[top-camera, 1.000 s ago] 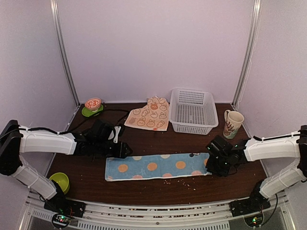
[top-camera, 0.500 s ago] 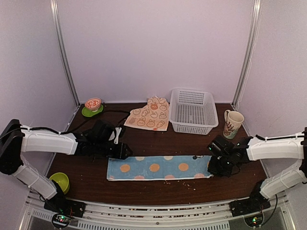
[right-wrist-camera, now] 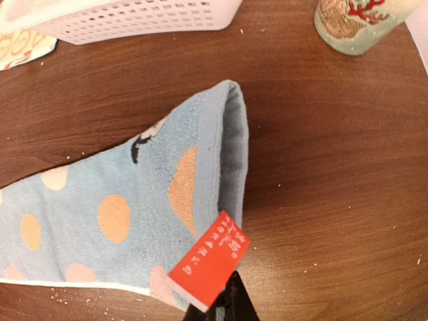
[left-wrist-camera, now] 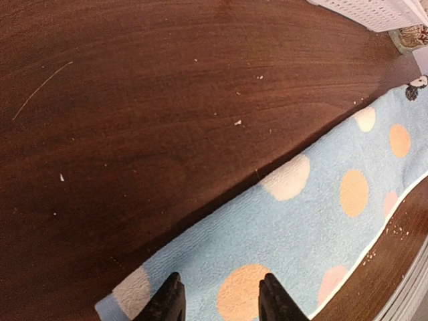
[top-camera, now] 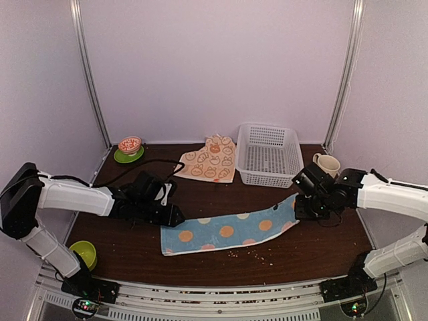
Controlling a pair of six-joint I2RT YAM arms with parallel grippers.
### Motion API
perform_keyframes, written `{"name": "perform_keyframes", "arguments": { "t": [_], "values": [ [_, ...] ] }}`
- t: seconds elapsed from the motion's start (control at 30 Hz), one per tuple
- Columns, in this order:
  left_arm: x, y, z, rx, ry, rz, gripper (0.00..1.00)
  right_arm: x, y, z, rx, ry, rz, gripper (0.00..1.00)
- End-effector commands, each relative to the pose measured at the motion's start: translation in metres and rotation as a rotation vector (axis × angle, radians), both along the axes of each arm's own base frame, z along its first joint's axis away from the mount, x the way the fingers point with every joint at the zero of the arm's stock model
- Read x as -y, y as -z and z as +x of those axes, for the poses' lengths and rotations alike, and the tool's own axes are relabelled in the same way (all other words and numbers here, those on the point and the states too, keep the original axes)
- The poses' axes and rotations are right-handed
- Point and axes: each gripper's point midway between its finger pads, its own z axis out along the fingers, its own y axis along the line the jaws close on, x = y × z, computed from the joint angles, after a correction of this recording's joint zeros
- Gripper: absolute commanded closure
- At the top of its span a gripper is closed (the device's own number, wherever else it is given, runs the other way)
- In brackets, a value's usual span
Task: Roll the towels
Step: Pick up the towel from the center of the board, then fold the towel at the center of the board.
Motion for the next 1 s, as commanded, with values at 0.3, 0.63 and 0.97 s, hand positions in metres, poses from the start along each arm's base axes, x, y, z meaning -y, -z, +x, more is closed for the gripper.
{"name": "perform_keyframes", "arguments": {
  "t": [0.3,0.63,0.97],
  "values": [
    [-0.004,-0.023,-0.002,0.016,-0.038,-0.034,0.61,-0.1,-0.056,0.008,0.089,-0.372,0.074,1.0],
    [-0.044,-0.027,-0.024,0.041,-0.105,0.0,0.61,-0.229,-0.041,-0.011,0.046,-0.573,0.175,1.0],
    [-0.076,-0.033,-0.037,0.084,-0.19,0.011,0.61,-0.295,-0.029,-0.03,0.01,-0.672,0.209,1.0]
  ]
}}
